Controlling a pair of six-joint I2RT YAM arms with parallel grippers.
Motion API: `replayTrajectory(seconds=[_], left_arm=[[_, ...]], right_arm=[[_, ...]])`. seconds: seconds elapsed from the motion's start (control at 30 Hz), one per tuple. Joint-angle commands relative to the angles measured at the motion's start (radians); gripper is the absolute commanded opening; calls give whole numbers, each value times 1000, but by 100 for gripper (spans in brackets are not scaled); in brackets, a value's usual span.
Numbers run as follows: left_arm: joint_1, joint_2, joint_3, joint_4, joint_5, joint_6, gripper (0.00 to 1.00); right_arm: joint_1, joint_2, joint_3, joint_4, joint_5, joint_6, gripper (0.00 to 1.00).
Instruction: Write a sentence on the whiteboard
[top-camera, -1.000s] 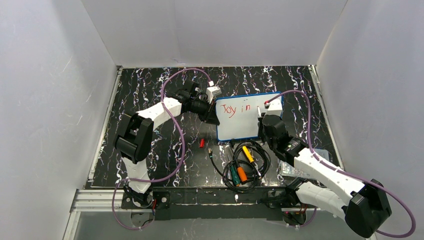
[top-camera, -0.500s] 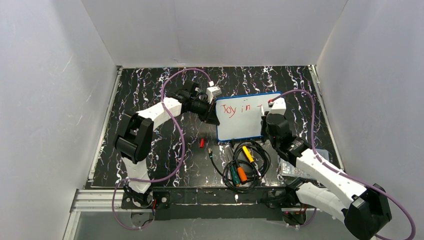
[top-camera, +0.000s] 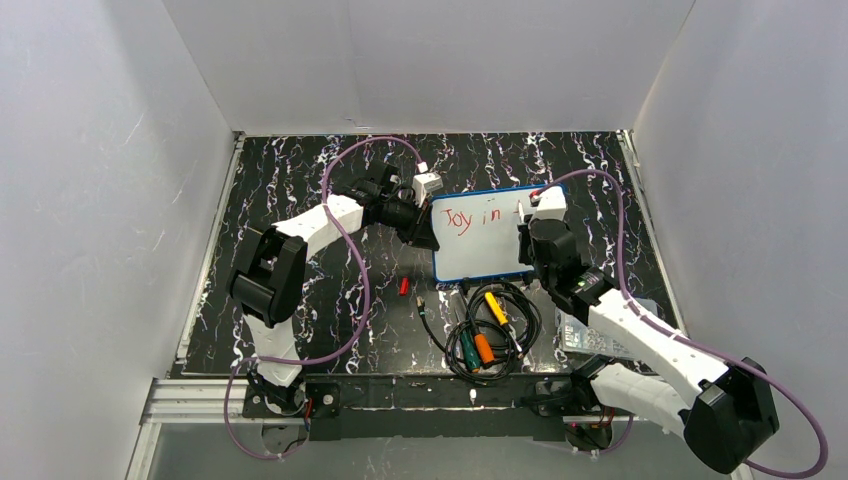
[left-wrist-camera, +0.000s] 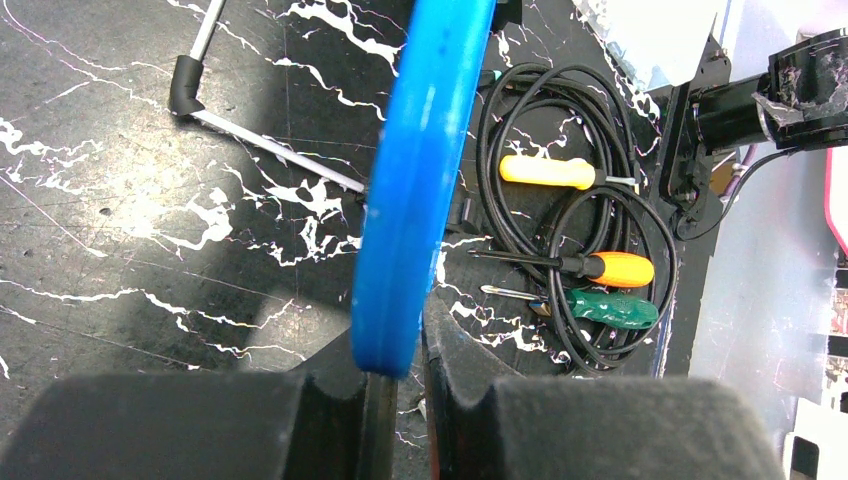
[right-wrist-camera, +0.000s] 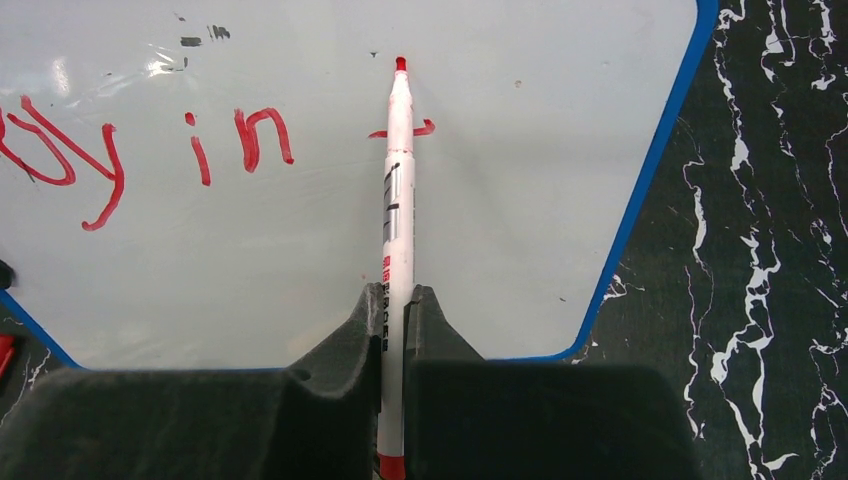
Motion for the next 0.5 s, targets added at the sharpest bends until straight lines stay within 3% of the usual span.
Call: replayTrajectory(seconds=[0.0, 0.47], left_arm=[[-1, -52, 26, -31, -22, 28, 0], [-2, -54, 27, -32, -22, 28, 0]], right_arm=[[-5, 12, 45, 25, 8, 0, 1], [-5, -40, -54, -32, -71, 93, 1]])
